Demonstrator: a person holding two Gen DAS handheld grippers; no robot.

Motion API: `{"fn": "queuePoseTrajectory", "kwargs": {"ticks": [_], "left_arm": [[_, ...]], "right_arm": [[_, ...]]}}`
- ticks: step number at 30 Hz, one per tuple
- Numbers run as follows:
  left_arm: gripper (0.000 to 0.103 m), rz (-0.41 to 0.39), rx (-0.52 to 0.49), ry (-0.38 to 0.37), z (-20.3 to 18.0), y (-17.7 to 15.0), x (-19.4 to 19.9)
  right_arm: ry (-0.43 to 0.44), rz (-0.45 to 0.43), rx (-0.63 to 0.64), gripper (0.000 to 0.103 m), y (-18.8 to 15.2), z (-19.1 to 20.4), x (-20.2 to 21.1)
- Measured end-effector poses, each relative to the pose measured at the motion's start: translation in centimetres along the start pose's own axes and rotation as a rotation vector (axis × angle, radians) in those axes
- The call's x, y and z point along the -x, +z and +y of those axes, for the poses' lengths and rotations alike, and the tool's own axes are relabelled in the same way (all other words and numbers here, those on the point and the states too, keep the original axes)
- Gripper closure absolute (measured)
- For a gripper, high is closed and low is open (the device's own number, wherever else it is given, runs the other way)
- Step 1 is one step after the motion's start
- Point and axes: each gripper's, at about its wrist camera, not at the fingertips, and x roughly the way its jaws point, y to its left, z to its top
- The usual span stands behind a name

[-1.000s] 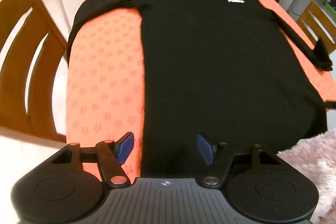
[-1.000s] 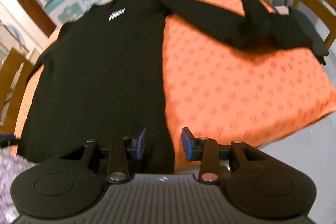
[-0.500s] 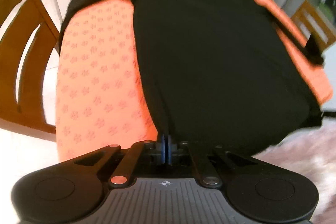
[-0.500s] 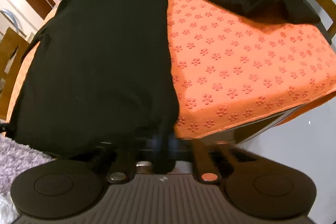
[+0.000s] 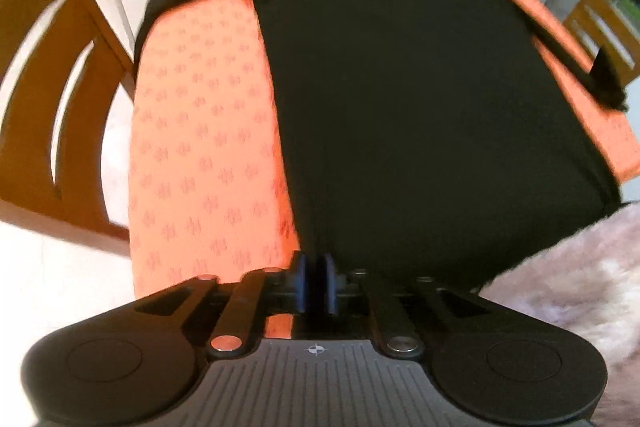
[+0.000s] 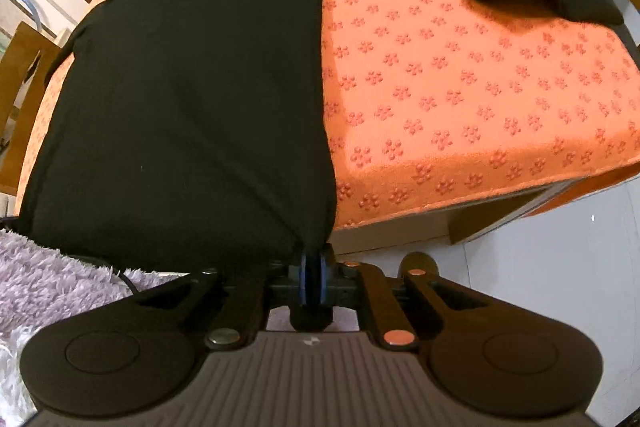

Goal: Fold clothes

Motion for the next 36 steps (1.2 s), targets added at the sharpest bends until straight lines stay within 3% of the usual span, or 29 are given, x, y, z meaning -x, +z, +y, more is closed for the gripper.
{"fn": "queuePoseTrajectory", "kwargs": {"ticks": [2,10,13,17,22,25,26,27,28,29,33,36], "left_arm": [[0.065,-0.056,0.015,-0.012,0.1,0.5,1.2],[0.047,-0.206,0.137,-0.044,0.1,5.6,3.3],[0.045,-0.221,0.133,-0.040,-0.2,7.9,2.9],[0.042,-0.230,0.145,-0.058,-0.3,10.3,2.1],[0.042,-0.279,0.151,-0.046,-0.7,13.6,0.7],[0.041,-0.355,0.158,-0.035,-1.0,16.0,0.0],[0.041,-0.374,0.155,-0.030,-1.2,16.7,-0.5],[0.041,-0.394,0.151,-0.025,-1.3,17.4,-1.0],[0.041,-0.397,0.148,-0.027,-1.4,18.0,-1.3],[0.041,-0.400,0.145,-0.029,-1.5,18.6,-1.7],[0.041,-0.412,0.131,-0.037,-1.8,21.1,-3.1],[0.041,-0.428,0.137,-0.063,-1.8,22.4,-3.1]], "right_arm": [[-0.010,-0.023,0.035,0.090,0.4,0.3,1.2],[-0.169,-0.272,0.041,0.074,5.1,-1.2,7.1],[-0.250,-0.338,0.015,0.074,7.4,-2.6,7.8],[-0.343,-0.409,-0.079,0.059,10.4,-5.3,7.7],[-0.402,-0.471,-0.177,0.059,13.1,-9.6,6.1],[-0.423,-0.456,-0.190,0.060,15.6,-11.3,3.7],[-0.434,-0.444,-0.186,0.067,16.3,-11.8,2.9],[-0.437,-0.431,-0.178,0.084,16.8,-12.0,2.1],[-0.440,-0.418,-0.174,0.094,17.3,-12.2,1.3],[-0.449,-0.411,-0.184,0.098,17.8,-12.3,0.9],[-0.461,-0.450,-0.203,0.098,19.7,-11.3,0.7],[-0.462,-0.509,-0.137,0.098,21.4,-8.6,1.8]]}}
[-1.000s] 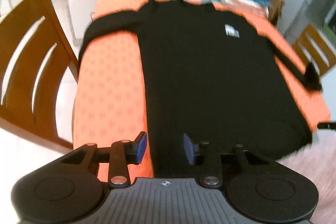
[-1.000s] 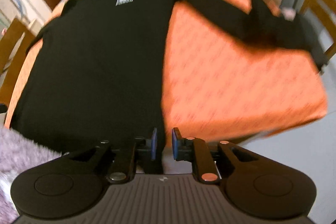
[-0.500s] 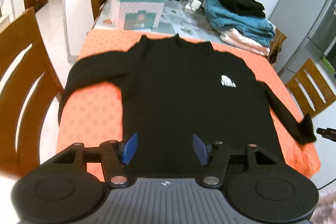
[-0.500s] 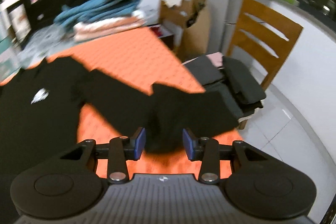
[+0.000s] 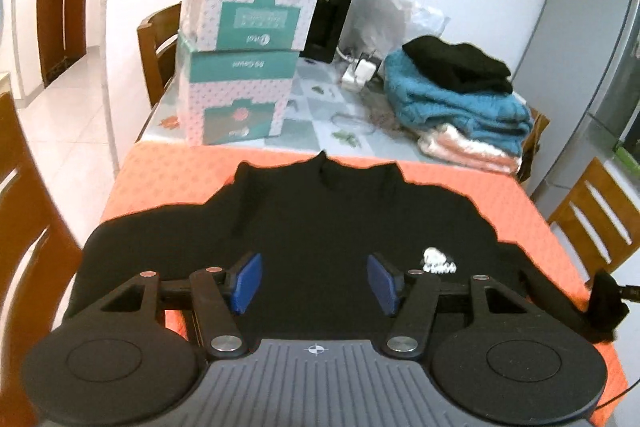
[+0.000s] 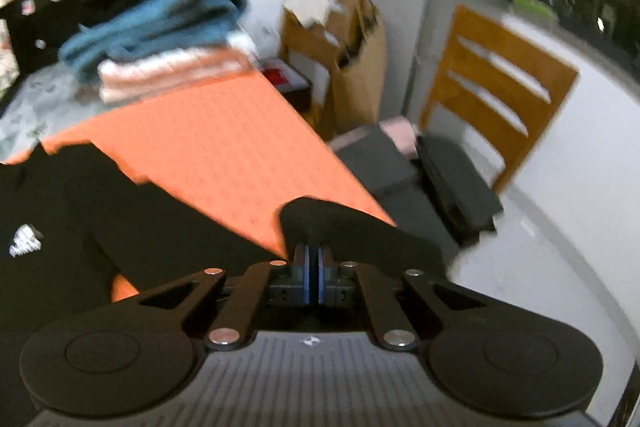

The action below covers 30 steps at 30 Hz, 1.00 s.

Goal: Fold clothes

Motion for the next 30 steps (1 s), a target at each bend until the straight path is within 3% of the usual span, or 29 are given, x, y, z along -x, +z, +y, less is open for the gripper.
{"fn": "queuePoseTrajectory", "kwargs": {"ticks": [5,11,18,23,26,28,30], "left_arm": [[0.041,0.013,0.107,-0.049,1.2,1.0,-0.4],[0.041,0.020,0.198,-0.050,3.2,1.1,0.6],[0.041,0.020,0.265,-0.005,5.5,1.0,2.3],[0.041,0.018,0.283,-0.006,6.9,0.6,3.4],[0.041,0.027,0.283,-0.008,7.2,0.2,3.4],[0.041,0.033,0.283,-0.009,7.4,0.0,3.4],[0.041,0.040,0.283,-0.010,7.6,-0.2,3.4]], "right_arm": [[0.109,-0.077,0.105,0.098,3.7,5.4,2.0],[0.277,-0.157,0.374,0.098,6.2,14.8,5.1],[0.460,-0.184,0.686,0.098,5.7,25.0,8.4],[0.553,-0.138,0.865,0.098,2.6,30.6,8.9],[0.592,-0.058,0.926,0.097,0.4,32.8,8.6],[0.633,0.012,0.951,0.094,-0.9,33.6,8.4],[0.670,0.072,0.959,0.084,-2.0,33.9,8.6]]}}
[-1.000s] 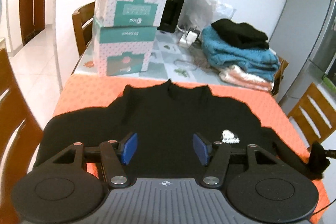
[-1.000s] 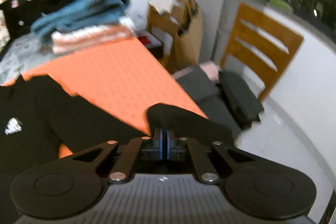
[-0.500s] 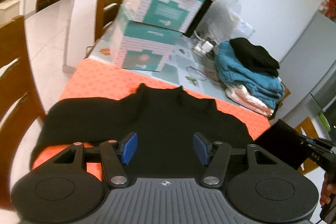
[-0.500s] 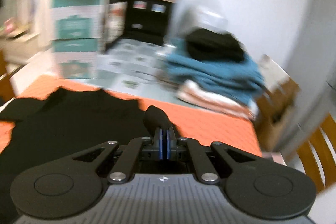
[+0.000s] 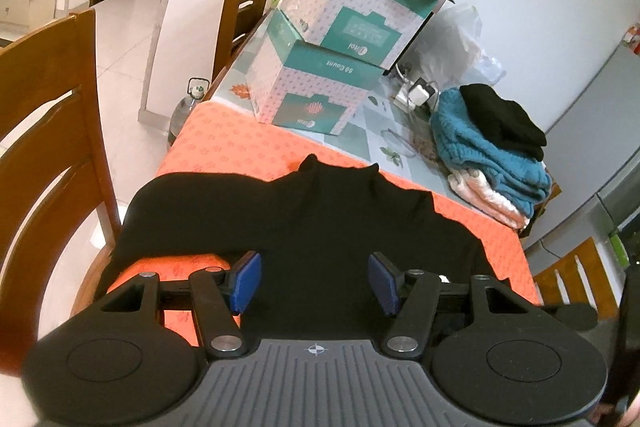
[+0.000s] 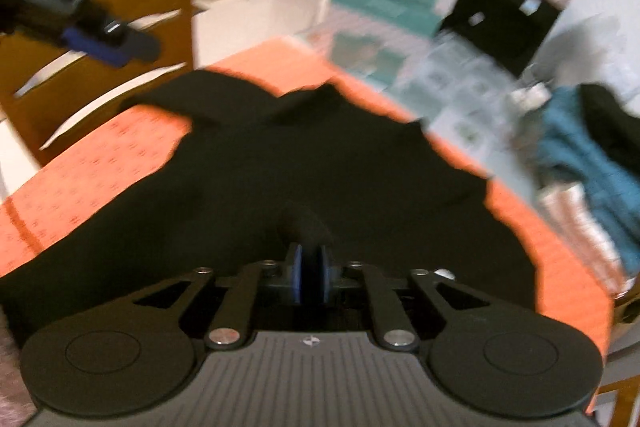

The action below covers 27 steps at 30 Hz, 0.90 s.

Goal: Fold clothes

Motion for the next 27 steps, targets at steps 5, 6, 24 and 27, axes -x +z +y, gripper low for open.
{"fn": "queuePoseTrajectory", "kwargs": {"ticks": [5,6,24,27], "left_arm": [[0.040,0.017,-0.003,0.001,0.4,-0.4,-0.1],[0.040,0.021,-0.007,0.002,0.3,-0.5,-0.3],[0.039,0.102,-0.140,0.035,-5.4,-1.7,-3.3],[0.039,0.085,-0.225,0.045,-7.1,-0.5,-3.5]], "right_arm": [[0.080,0.020,-0.069,0.067,-1.8,0.7,1.3],[0.090,0.021,-0.088,0.065,-2.2,0.5,1.6],[-0.095,0.064,-0.482,0.056,-13.7,-9.0,5.7],[-0.102,0.082,-0.538,0.056,-15.6,-10.4,5.5]]}}
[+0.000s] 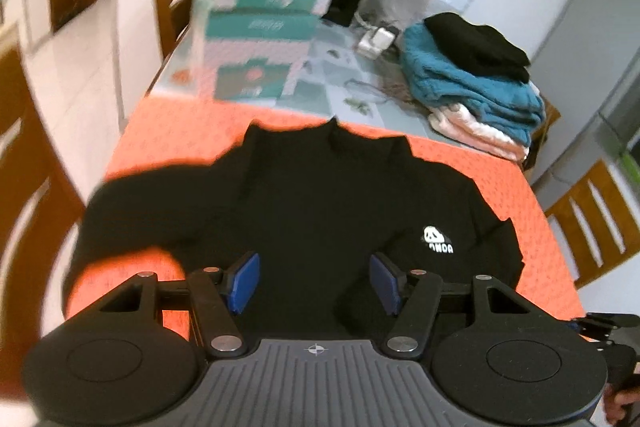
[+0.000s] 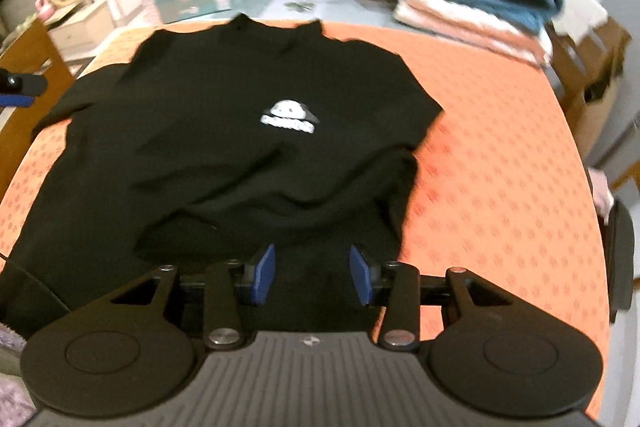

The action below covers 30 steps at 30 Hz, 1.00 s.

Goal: Fold clothes

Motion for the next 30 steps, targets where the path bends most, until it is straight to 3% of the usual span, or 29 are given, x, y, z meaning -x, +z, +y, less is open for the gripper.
{"fn": "queuePoseTrajectory", "kwargs": {"ticks": [6,12,16,22,30], "left_arm": [[0.037,-0.011,-0.010,-0.023,-1.0,1.4,-0.9],[0.037,-0.021,-0.020,-0.047,-2.0,2.7,-1.8],[0.037,0.061,-0.034,-0.087,-3.6,0.7,-4.2],[0.037,0.147,-0.229,-0.119,-8.6,-1.7,-7.6],[0.037,0.200,-0.431,-0.163,-14.5,-2.2,-11.9]], "right_arm": [[-0.114,-0.068,-0.096,0.056,0.0,-3.5,1.0],[-0.135,-0.107,-0.151,0.056,-0.1,-5.8,1.6],[-0.135,-0.087,-0.125,0.056,-0.2,-5.8,0.8],[-0.104,-0.076,-0.112,0.056,-0.1,-5.6,-0.3],[-0.082,-0.073,-0.172,0.056,-0.3,-6.5,-1.7]]}}
